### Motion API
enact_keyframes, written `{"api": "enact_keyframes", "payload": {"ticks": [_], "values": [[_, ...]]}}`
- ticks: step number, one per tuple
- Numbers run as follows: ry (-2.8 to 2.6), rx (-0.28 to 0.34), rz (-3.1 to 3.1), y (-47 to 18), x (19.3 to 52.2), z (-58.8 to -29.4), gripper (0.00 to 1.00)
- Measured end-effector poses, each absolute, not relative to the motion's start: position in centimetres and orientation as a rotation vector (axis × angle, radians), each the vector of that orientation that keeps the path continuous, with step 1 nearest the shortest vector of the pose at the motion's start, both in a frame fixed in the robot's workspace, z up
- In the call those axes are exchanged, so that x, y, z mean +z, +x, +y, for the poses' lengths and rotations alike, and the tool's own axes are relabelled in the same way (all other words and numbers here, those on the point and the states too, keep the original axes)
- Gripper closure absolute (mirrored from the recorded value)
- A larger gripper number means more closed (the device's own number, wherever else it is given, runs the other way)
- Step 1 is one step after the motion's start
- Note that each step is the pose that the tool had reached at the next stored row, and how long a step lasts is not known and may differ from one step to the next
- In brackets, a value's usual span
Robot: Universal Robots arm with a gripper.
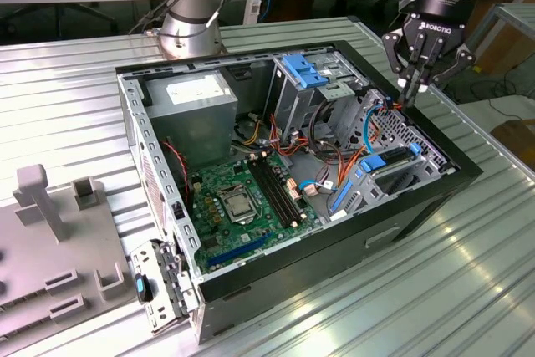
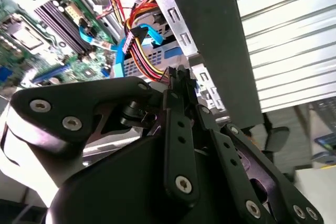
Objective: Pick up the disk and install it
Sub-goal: 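Insert the first disk wire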
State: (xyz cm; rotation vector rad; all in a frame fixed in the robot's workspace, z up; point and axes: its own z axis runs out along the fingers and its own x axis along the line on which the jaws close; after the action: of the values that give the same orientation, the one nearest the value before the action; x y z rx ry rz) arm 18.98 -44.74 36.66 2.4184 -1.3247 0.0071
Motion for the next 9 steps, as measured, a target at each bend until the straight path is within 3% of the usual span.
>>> {"api": "enact_keyframes", "payload": {"ticks": [9], "values": [[2.36,-0.016,-1.427,19.42,36.63,-44.79,0.83]]}}
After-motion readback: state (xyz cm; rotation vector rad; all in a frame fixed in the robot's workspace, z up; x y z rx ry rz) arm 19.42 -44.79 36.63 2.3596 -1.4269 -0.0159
